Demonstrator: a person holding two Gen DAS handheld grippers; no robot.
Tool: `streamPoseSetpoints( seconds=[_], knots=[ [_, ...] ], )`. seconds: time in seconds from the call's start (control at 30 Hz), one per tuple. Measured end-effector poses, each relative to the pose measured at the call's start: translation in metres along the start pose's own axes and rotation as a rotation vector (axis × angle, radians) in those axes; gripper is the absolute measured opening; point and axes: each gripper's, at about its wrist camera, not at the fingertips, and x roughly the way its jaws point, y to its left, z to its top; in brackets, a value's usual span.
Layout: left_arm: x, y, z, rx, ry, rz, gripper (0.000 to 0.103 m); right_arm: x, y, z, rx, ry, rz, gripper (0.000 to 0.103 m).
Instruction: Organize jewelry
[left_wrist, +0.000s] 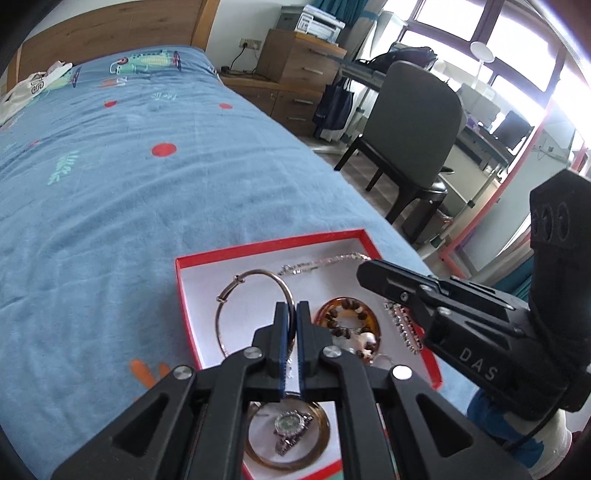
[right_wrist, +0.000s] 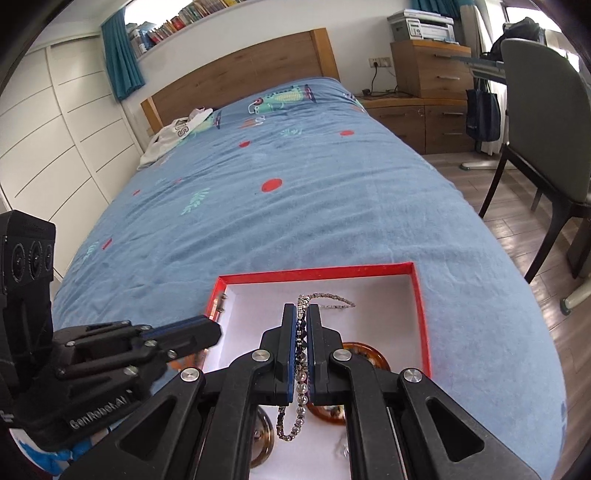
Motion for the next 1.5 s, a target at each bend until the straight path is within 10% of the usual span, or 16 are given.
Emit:
streamPoseSetpoints(
  seconds=[0.83, 1.5],
  knots=[
    [0.04, 0.006, -0.034, 0.021, 0.1, 0.004, 0.012, 0.044, -0.022, -0.03, 0.099, 0.091, 0.025, 0.022],
    [-0.081, -0.013, -0.07, -0.023, -0.017, 0.129, 0.031, -0.047, 0.018, -0.054, 0.077, 0.037, 0.03, 0.036]
  ],
)
